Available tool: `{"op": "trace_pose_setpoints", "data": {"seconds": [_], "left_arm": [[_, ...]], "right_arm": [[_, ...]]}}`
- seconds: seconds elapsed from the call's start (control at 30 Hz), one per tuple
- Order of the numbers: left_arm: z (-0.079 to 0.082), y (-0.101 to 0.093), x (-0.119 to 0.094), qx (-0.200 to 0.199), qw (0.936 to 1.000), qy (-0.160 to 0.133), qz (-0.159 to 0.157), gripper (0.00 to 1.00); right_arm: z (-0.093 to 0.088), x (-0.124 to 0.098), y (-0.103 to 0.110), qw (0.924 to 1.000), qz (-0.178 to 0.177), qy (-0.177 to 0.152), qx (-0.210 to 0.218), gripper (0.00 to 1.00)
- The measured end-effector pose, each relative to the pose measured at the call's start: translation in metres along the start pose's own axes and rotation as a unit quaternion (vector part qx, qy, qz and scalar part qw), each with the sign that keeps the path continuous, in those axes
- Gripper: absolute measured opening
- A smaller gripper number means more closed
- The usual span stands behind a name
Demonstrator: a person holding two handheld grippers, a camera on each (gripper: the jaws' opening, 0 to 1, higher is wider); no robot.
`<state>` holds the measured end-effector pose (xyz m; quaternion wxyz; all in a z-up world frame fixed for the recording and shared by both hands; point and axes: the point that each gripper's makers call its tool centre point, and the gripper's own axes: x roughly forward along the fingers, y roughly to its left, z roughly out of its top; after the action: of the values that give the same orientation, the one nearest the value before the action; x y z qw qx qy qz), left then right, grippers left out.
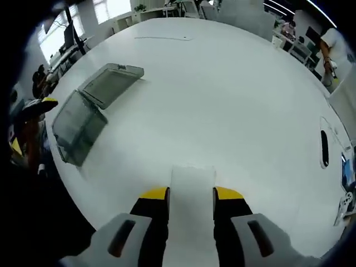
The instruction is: Insert the divider into the dual guide fixture by aligning both edges with the guide slots and pushing it downward to the bottom, including one-sided entry, uneven engagement, binding, and posture correction.
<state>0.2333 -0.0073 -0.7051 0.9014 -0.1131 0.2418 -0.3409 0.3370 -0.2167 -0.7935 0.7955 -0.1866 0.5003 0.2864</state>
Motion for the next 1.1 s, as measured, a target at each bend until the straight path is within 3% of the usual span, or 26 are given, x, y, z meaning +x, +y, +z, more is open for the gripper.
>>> {"op": "trace_pose_setpoints", "data": {"seconds": [0.47,0.83,0.97,1.03,1.1], "left_arm": [[0.003,0.012,-0.008,0.0,0.9999,-0.004,-0.014,0.79],[0.006,0.018,-0.013,-0.004,0.9997,-0.002,-0.025,0.77],[0.0,0.015,-0.013,0.001,0.9991,0.01,-0.041,0.76],[-0.003,0.012,-0.015,0.003,0.9981,0.019,-0.058,0.72],[-0.001,0.015,-0.017,0.002,0.9983,0.018,-0.056,0.72]], "right_arm": [[0.011,-0.009,0.044,0.9997,0.004,-0.025,0.003,0.26],[0.016,-0.017,0.066,0.9989,0.004,-0.044,0.018,0.26],[0.023,-0.024,0.074,0.9976,-0.002,-0.064,0.025,0.26],[0.03,-0.026,0.085,0.9954,0.02,-0.083,0.042,0.26],[0.034,-0.03,0.089,0.9945,0.016,-0.092,0.047,0.26]]}}
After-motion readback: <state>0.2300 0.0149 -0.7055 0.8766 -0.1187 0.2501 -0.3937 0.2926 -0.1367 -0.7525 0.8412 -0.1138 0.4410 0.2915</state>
